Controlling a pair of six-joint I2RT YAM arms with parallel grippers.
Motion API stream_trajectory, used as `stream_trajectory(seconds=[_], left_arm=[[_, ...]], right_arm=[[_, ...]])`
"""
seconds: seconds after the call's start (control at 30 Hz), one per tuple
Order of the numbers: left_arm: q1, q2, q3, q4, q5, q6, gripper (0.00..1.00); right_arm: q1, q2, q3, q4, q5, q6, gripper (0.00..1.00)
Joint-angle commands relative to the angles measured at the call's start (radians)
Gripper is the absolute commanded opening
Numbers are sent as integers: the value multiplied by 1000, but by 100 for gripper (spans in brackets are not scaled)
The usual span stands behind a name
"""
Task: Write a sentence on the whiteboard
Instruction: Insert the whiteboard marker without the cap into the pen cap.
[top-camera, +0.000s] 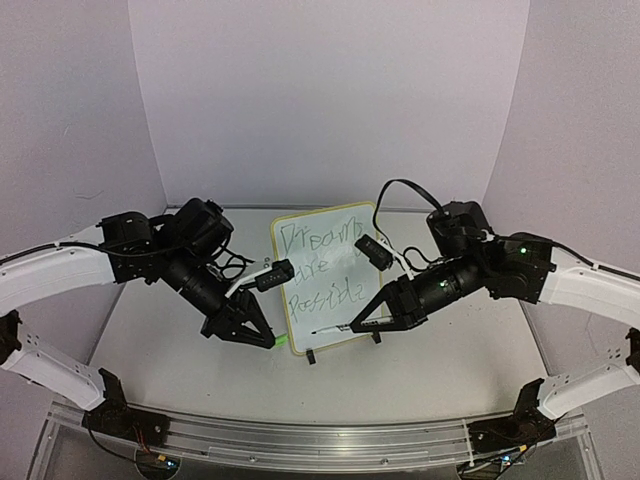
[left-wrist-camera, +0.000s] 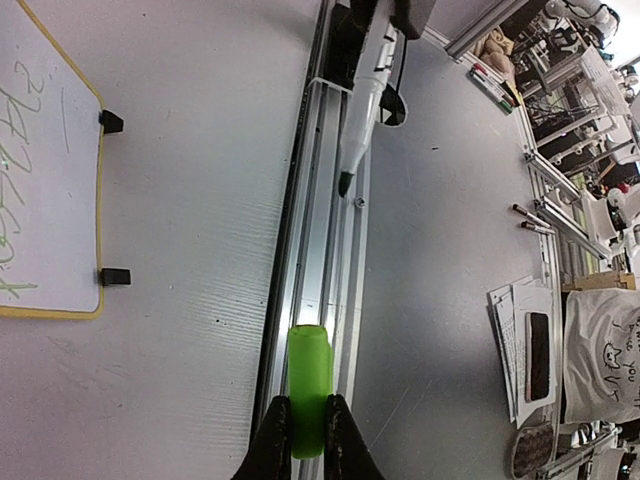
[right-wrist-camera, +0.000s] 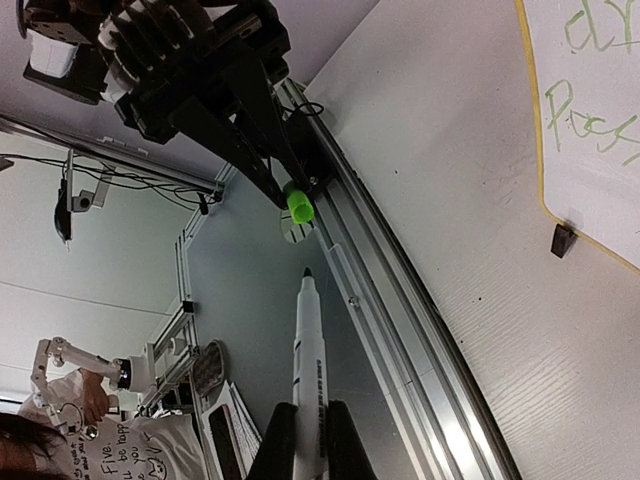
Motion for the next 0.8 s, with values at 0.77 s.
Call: stream_trajectory(seconds=[0.77], left_arm=[[-51,61,69,82,85,65,0]], right_arm=[[11,56,-38,143,-99,48,0]])
